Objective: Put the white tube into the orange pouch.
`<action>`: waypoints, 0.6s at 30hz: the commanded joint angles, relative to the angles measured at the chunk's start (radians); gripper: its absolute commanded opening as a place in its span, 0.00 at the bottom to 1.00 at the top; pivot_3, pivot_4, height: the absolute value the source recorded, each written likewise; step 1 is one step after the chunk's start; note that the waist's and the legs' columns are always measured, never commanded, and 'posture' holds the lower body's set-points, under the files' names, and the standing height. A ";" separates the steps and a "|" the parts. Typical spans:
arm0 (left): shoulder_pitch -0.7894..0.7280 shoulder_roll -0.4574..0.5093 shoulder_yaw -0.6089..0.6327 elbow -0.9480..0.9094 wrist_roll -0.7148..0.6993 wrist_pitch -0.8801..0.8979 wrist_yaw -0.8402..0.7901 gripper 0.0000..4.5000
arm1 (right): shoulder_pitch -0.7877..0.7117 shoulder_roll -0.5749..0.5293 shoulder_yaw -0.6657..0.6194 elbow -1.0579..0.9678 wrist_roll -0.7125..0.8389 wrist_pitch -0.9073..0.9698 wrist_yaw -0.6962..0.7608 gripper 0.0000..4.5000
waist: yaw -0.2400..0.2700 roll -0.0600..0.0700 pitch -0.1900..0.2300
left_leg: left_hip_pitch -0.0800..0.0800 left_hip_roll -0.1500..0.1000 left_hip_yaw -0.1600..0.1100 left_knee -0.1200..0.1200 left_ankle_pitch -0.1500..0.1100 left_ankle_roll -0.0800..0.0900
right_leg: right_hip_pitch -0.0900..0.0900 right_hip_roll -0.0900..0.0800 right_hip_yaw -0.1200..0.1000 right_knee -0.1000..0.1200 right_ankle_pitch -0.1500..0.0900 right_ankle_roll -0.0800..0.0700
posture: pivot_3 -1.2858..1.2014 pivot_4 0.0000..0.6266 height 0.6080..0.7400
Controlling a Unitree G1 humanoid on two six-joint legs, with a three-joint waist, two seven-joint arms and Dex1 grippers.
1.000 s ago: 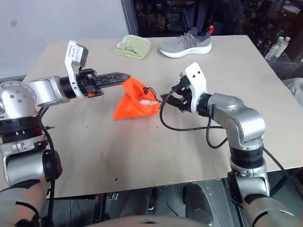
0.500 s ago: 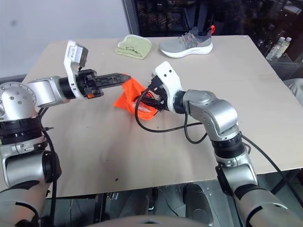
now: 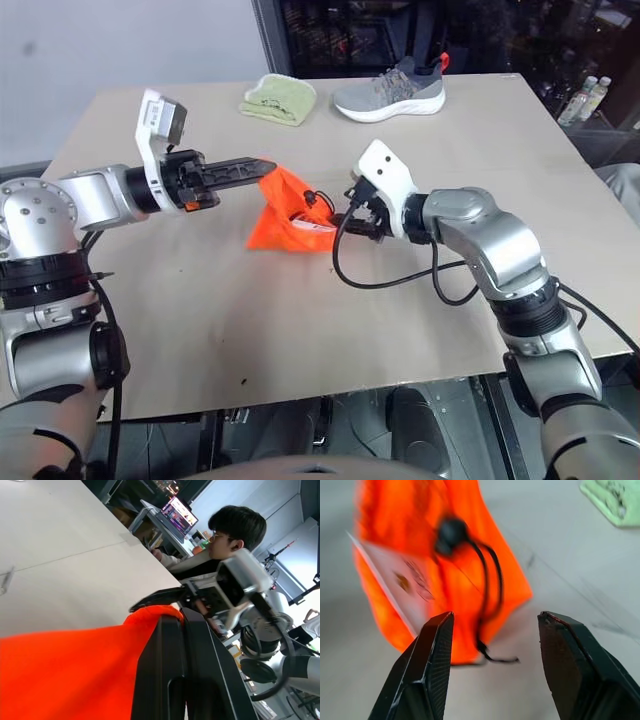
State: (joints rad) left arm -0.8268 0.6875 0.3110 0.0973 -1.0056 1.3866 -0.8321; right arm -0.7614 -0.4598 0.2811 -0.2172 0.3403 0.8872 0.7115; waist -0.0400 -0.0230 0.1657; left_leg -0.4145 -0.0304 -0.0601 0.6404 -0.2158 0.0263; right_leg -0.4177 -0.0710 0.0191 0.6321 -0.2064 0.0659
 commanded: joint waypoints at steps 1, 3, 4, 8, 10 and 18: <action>-0.019 0.011 0.034 -0.040 -0.045 0.001 -0.005 0.00 | -0.026 0.035 0.023 0.046 -0.041 -0.082 -0.002 0.60 | 0.000 0.000 0.000 | 0.000 0.000 0.000 0.000 0.000 0.000 | 0.000 0.000 0.000 0.000 0.000 0.000 | 0.52 0.24 1.00; -0.015 0.012 0.036 -0.047 -0.053 0.005 -0.001 0.00 | -0.031 0.062 0.045 0.096 -0.073 -0.128 -0.009 0.60 | 0.000 0.000 0.000 | 0.000 0.000 0.000 0.000 0.000 0.000 | 0.000 0.000 0.000 0.000 0.000 0.000 | 0.52 0.24 1.00; -0.014 0.012 0.037 -0.049 -0.057 0.007 0.001 0.00 | -0.032 0.073 0.048 0.110 -0.080 -0.142 -0.011 0.60 | 0.000 0.000 0.000 | 0.000 0.000 0.000 0.000 0.000 -0.001 | 0.000 0.000 0.000 0.000 0.000 0.000 | 0.52 0.24 1.00; -0.006 0.015 0.039 -0.058 -0.064 0.008 0.010 0.00 | -0.035 0.103 0.022 0.129 -0.082 -0.162 -0.016 0.40 | 0.001 0.000 0.000 | -0.001 0.000 0.000 0.000 0.002 -0.004 | 0.000 0.000 0.000 0.000 0.000 0.000 | 0.52 0.24 1.00; 0.001 0.017 0.042 -0.063 -0.068 0.008 0.016 0.00 | -0.029 0.082 0.007 0.095 -0.068 -0.144 0.004 0.21 | 0.003 0.000 0.000 | -0.001 0.000 -0.001 0.000 0.002 -0.004 | 0.000 0.000 0.000 -0.001 0.000 0.000 | 0.52 0.24 1.00; 0.025 0.012 0.046 -0.071 -0.081 -0.005 0.043 0.00 | -0.012 -0.014 -0.034 0.010 -0.041 -0.092 0.042 0.01 | 0.005 0.000 0.001 | -0.001 0.000 -0.001 0.000 0.001 -0.002 | 0.000 0.000 0.000 -0.001 0.000 0.000 | 0.52 0.24 1.00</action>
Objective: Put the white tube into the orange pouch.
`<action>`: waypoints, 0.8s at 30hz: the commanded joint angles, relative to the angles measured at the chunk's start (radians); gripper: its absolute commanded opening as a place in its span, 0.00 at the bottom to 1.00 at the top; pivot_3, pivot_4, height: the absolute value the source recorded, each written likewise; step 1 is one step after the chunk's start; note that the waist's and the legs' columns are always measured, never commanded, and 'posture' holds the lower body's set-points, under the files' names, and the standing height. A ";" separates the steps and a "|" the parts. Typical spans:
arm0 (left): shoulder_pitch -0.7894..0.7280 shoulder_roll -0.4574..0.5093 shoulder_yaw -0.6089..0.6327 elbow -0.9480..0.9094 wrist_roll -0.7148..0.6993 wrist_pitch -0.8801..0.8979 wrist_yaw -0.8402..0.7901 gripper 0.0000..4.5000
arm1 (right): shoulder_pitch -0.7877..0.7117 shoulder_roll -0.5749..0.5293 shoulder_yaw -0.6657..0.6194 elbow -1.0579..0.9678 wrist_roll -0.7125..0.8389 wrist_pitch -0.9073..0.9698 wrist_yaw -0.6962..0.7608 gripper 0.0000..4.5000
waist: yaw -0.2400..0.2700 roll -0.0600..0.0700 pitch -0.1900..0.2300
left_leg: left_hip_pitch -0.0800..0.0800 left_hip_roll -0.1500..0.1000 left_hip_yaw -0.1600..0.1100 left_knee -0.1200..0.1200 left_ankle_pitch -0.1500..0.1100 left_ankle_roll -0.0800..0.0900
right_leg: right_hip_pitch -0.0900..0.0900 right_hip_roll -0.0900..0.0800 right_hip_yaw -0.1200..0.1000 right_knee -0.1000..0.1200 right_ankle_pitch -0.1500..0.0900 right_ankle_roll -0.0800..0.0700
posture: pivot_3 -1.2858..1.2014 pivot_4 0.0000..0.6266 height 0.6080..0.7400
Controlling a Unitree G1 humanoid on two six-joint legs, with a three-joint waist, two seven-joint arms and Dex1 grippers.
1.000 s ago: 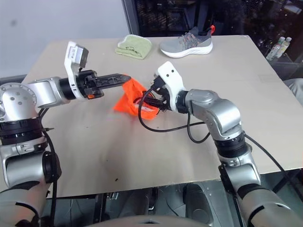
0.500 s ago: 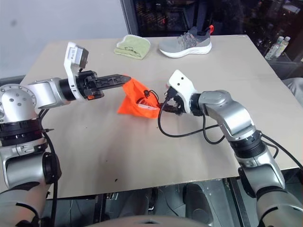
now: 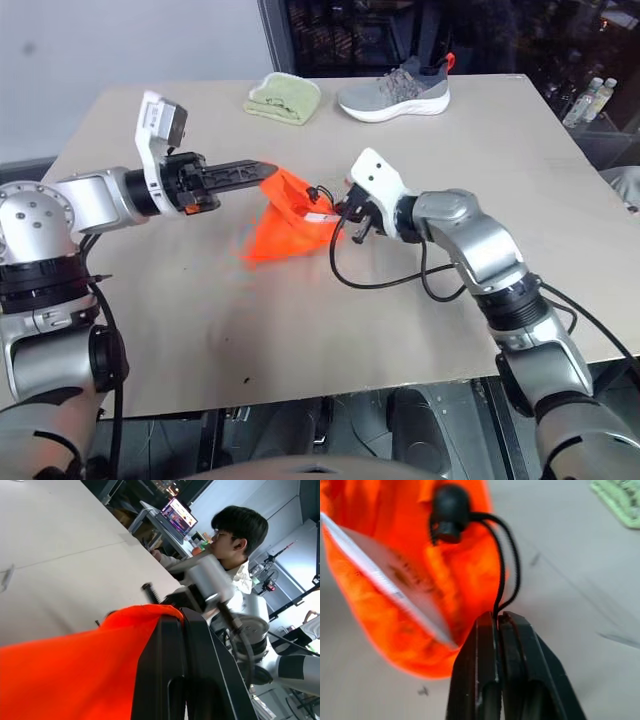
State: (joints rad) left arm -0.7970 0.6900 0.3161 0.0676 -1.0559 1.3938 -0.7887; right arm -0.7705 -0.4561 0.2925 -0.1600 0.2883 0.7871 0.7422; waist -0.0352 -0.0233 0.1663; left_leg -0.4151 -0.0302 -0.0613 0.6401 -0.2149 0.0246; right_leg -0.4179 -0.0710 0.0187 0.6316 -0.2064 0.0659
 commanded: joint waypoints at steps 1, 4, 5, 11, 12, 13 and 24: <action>-0.003 0.010 0.040 -0.041 -0.033 -0.014 0.000 0.00 | -0.004 -0.022 -0.050 -0.048 0.013 0.010 0.009 0.01 | 0.000 0.000 0.000 | 0.000 0.000 0.000 0.000 -0.001 0.001 | 0.000 0.000 0.000 0.000 0.000 0.000 | 0.52 0.24 1.00; -0.002 0.012 0.038 -0.039 -0.039 -0.016 0.003 0.00 | -0.005 -0.036 -0.066 -0.046 0.012 0.014 0.004 0.01 | -0.002 0.000 0.000 | 0.000 0.000 0.000 0.000 -0.001 0.001 | 0.000 0.000 0.000 0.000 0.000 0.000 | 0.52 0.24 1.00; -0.001 0.012 0.037 -0.039 -0.038 -0.017 0.003 0.00 | -0.004 -0.039 -0.072 -0.048 0.013 0.016 0.003 0.01 | -0.001 0.000 0.000 | 0.000 0.000 0.000 0.000 -0.001 0.001 | 0.000 0.000 0.000 0.000 0.000 0.000 | 0.52 0.24 1.00; -0.003 0.014 0.035 -0.039 -0.045 -0.014 0.002 0.00 | 0.013 -0.041 -0.070 -0.069 0.025 -0.030 0.034 0.06 | -0.001 0.000 0.000 | 0.000 0.000 0.000 0.000 -0.001 0.001 | 0.000 0.000 0.000 0.000 0.000 0.000 | 0.52 0.24 1.00; -0.004 0.014 0.035 -0.039 -0.048 -0.013 0.003 0.00 | 0.024 -0.037 -0.056 -0.082 0.024 -0.042 0.041 0.13 | -0.001 0.000 0.000 | 0.000 0.000 0.000 0.000 -0.001 0.001 | 0.000 0.000 0.000 0.000 0.000 0.000 | 0.52 0.24 1.00; -0.004 0.015 0.035 -0.040 -0.049 -0.012 0.004 0.00 | 0.032 -0.029 -0.044 -0.084 0.010 -0.056 0.031 0.19 | -0.001 0.000 0.000 | 0.000 0.000 0.000 0.000 -0.001 0.001 | 0.000 0.000 0.000 0.000 0.000 0.000 | 0.52 0.24 1.00; 0.018 0.042 0.031 -0.079 -0.082 0.009 0.005 0.00 | 0.053 0.096 -0.059 -0.065 -0.022 -0.132 -0.059 0.57 | -0.002 0.000 0.000 | 0.000 0.000 0.000 0.000 0.001 -0.002 | 0.000 0.000 0.000 0.001 0.000 0.000 | 0.52 0.24 1.00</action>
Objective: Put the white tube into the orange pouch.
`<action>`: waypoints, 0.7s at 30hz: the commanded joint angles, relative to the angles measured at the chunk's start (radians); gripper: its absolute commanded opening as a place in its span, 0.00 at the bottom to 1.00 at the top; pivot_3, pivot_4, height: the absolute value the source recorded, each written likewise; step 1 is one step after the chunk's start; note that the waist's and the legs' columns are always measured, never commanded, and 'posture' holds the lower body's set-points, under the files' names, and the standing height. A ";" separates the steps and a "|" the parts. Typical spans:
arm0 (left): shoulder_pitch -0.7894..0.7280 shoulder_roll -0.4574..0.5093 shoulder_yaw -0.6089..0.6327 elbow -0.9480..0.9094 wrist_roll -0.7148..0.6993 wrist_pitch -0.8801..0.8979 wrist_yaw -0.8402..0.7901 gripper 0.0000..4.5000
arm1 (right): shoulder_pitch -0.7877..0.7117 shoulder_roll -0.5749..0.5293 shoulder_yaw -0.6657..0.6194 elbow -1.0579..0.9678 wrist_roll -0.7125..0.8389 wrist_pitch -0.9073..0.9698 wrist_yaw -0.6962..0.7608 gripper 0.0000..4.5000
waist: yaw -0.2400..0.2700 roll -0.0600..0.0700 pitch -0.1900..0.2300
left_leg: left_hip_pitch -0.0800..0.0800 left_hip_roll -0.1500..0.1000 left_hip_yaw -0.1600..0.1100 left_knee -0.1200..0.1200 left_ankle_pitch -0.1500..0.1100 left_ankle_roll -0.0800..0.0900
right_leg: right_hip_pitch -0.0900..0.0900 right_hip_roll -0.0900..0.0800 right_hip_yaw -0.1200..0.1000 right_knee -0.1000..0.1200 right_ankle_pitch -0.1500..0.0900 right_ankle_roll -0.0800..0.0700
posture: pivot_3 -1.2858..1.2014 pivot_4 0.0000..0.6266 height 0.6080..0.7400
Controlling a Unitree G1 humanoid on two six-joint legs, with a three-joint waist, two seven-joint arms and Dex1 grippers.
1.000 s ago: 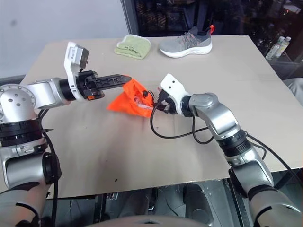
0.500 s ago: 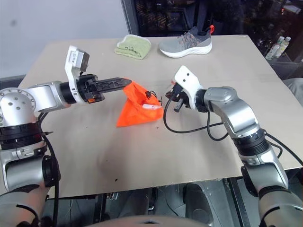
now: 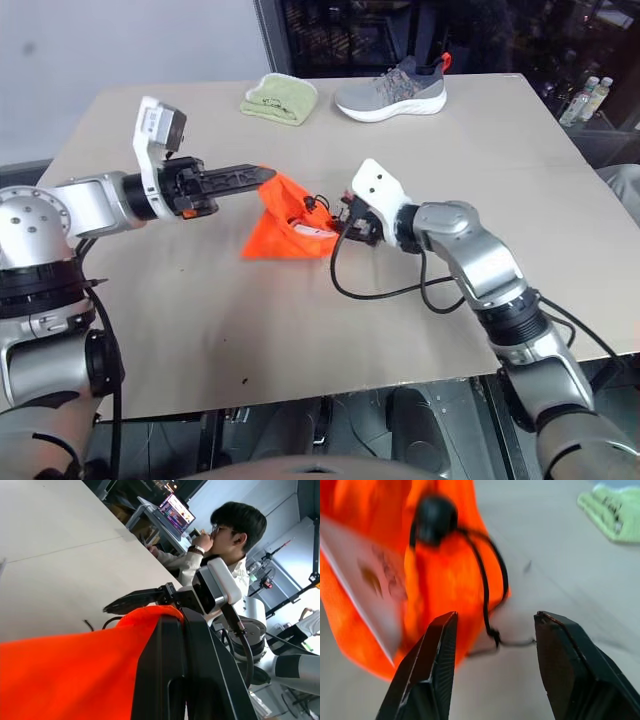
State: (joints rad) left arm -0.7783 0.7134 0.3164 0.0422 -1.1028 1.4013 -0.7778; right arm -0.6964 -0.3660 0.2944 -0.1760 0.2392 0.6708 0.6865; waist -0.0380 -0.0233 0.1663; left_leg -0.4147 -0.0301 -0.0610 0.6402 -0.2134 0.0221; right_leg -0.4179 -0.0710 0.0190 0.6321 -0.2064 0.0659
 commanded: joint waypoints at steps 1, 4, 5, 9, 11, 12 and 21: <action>0.001 0.018 0.031 -0.056 -0.037 0.002 -0.003 0.00 | -0.022 0.007 -0.068 -0.057 0.036 -0.012 0.000 0.57 | 0.004 0.000 0.000 | 0.000 0.000 0.000 0.000 0.000 0.000 | 0.000 0.000 0.000 0.000 0.000 0.000 | 0.52 0.24 1.00; 0.005 0.016 0.030 -0.061 -0.034 0.000 0.004 0.00 | -0.021 0.013 -0.075 -0.093 0.052 -0.028 0.012 0.57 | 0.006 0.000 0.000 | 0.000 0.000 0.000 0.000 0.000 0.000 | 0.000 0.000 0.000 -0.001 0.000 0.000 | 0.52 0.24 1.00; 0.005 0.015 0.029 -0.062 -0.034 0.000 0.007 0.00 | -0.021 0.017 -0.078 -0.100 0.057 -0.030 0.013 0.57 | 0.006 0.000 0.000 | 0.000 0.000 0.000 0.000 0.000 0.000 | 0.000 0.000 0.000 -0.001 0.000 0.000 | 0.52 0.24 1.00; 0.007 0.009 0.029 -0.063 -0.031 -0.007 0.017 0.00 | -0.010 0.001 -0.097 -0.153 0.122 0.051 0.039 0.57 | 0.003 0.000 0.000 | 0.000 0.000 0.000 0.000 0.000 0.000 | 0.000 0.000 0.000 0.000 0.000 0.000 | 0.52 0.24 1.00; 0.008 0.004 0.031 -0.066 -0.030 -0.011 0.026 0.00 | 0.019 -0.071 -0.152 -0.199 0.223 0.233 0.072 0.57 | 0.006 0.000 0.000 | 0.000 0.000 0.000 0.000 0.000 0.000 | 0.000 0.000 0.000 0.000 0.000 0.000 | 0.52 0.24 1.00; 0.008 0.002 0.032 -0.067 -0.031 -0.011 0.030 0.00 | 0.028 -0.086 -0.193 -0.221 0.281 0.326 0.069 0.57 | 0.010 0.000 0.000 | 0.000 0.000 -0.001 0.000 -0.001 0.002 | 0.000 0.000 0.000 0.000 0.000 0.000 | 0.52 0.24 1.00; 0.009 -0.012 0.041 -0.081 -0.062 -0.003 0.063 0.00 | 0.026 0.016 -0.246 -0.211 0.392 0.546 -0.088 0.57 | 0.018 0.000 0.000 | 0.001 0.001 0.000 0.000 -0.002 0.004 | 0.000 0.001 0.000 0.001 0.000 0.000 | 0.52 0.24 1.00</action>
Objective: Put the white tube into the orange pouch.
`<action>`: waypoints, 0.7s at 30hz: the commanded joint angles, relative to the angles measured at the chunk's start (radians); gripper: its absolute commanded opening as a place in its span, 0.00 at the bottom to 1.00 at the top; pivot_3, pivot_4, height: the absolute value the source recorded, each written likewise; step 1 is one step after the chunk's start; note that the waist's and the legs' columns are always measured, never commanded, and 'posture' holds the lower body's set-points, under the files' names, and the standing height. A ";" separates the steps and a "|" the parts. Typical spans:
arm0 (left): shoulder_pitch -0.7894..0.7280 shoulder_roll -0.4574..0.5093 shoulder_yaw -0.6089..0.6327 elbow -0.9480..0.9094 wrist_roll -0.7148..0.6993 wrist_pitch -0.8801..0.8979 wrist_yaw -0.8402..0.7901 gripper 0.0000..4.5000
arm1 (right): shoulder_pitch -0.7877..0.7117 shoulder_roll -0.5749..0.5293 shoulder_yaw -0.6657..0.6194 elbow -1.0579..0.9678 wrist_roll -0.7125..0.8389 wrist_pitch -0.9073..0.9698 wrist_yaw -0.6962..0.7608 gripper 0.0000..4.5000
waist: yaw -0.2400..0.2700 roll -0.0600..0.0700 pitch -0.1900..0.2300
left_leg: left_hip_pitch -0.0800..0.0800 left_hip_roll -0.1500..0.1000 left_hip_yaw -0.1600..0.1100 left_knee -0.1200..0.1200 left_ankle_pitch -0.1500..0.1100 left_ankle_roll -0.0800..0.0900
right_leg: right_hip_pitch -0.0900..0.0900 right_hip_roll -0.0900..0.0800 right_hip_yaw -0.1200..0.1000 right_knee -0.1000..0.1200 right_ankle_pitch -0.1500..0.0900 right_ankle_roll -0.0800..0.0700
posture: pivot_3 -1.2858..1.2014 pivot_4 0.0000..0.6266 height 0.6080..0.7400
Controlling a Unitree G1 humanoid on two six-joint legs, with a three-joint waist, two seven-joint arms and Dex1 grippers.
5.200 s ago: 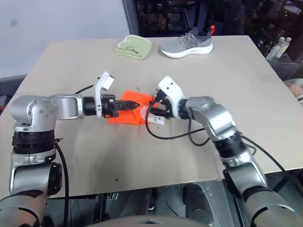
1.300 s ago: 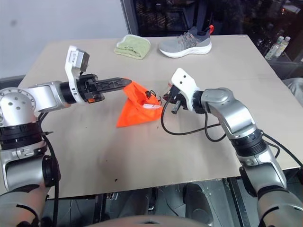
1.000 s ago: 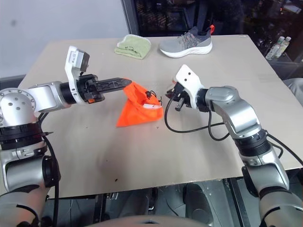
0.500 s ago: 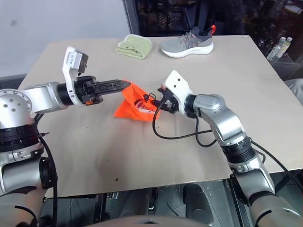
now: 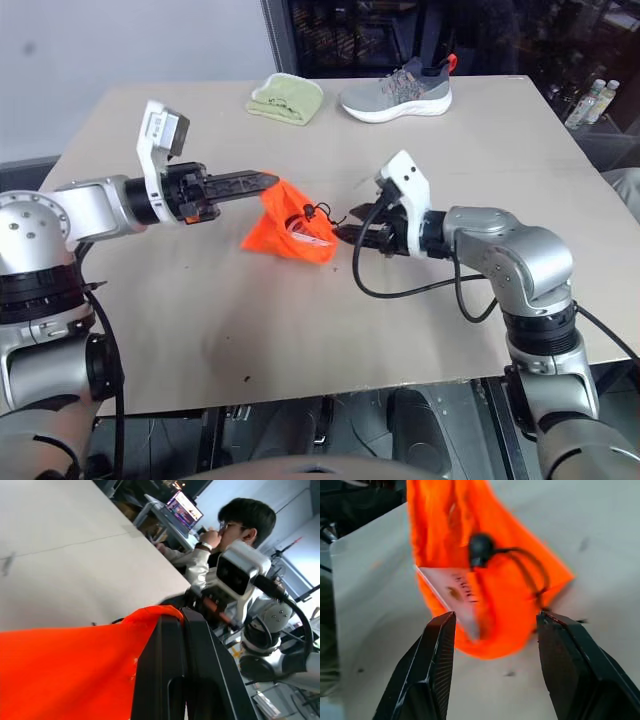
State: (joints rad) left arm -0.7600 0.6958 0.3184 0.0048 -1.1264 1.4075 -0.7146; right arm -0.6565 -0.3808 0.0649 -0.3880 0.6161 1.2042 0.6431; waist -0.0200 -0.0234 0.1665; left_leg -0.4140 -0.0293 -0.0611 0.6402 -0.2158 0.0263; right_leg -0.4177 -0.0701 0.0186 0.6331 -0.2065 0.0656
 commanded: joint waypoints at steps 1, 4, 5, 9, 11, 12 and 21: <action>-0.009 0.006 0.039 -0.045 -0.041 -0.008 0.002 0.00 | -0.019 0.057 -0.028 0.021 0.019 0.019 -0.064 0.57 | 0.000 0.000 0.000 | 0.000 0.000 0.000 0.000 0.000 0.000 | 0.000 0.000 0.000 0.000 0.000 0.000 | 0.52 0.24 1.00; -0.009 0.007 0.037 -0.047 -0.048 -0.008 0.008 0.00 | -0.034 0.102 -0.041 0.061 0.023 0.031 -0.102 0.57 | 0.001 0.000 0.000 | 0.000 -0.001 0.001 0.000 0.000 0.000 | 0.000 -0.001 0.001 0.000 0.000 0.000 | 0.52 0.24 1.00; -0.008 0.007 0.037 -0.048 -0.052 -0.008 0.011 0.00 | -0.038 0.114 -0.047 0.070 0.029 0.035 -0.111 0.57 | 0.002 0.000 0.000 | 0.000 -0.001 0.001 0.000 0.000 0.000 | 0.000 -0.001 0.001 0.000 0.000 0.000 | 0.52 0.24 1.00; -0.002 0.005 0.038 -0.057 -0.064 -0.006 0.022 0.00 | -0.055 0.164 -0.083 0.100 0.068 0.066 -0.139 0.57 | 0.003 0.000 0.000 | -0.001 -0.001 0.000 0.000 0.000 0.000 | 0.000 -0.001 0.000 0.000 0.000 0.000 | 0.52 0.24 1.00; 0.002 0.005 0.038 -0.062 -0.070 -0.005 0.026 0.00 | -0.063 0.188 -0.116 0.108 0.103 0.095 -0.147 0.57 | 0.003 0.000 0.000 | 0.000 -0.001 0.000 0.000 0.000 0.000 | 0.000 -0.001 0.000 0.000 0.000 0.000 | 0.52 0.24 1.00; 0.005 0.006 0.039 -0.063 -0.073 -0.005 0.028 0.00 | -0.065 0.190 -0.127 0.108 0.116 0.109 -0.147 0.57 | 0.002 0.000 0.000 | 0.000 -0.001 0.000 0.000 0.000 0.000 | 0.000 -0.001 0.000 0.000 0.000 0.000 | 0.52 0.24 1.00; 0.015 0.009 0.032 -0.066 -0.089 -0.009 0.032 0.00 | -0.088 0.179 -0.226 0.138 0.225 0.201 -0.155 0.57 | 0.001 0.000 0.000 | 0.000 -0.001 0.000 0.000 0.000 0.000 | 0.000 0.000 0.000 0.000 0.000 0.000 | 0.52 0.24 1.00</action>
State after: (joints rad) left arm -0.7340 0.6957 0.3221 -0.0285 -1.1813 1.4078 -0.6731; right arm -0.7227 -0.2095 -0.1391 -0.2455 0.8103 1.3984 0.4945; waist -0.0191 -0.0233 0.1665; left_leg -0.4140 -0.0302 -0.0603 0.6404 -0.2159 0.0264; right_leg -0.4176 -0.0703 0.0190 0.6329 -0.2064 0.0657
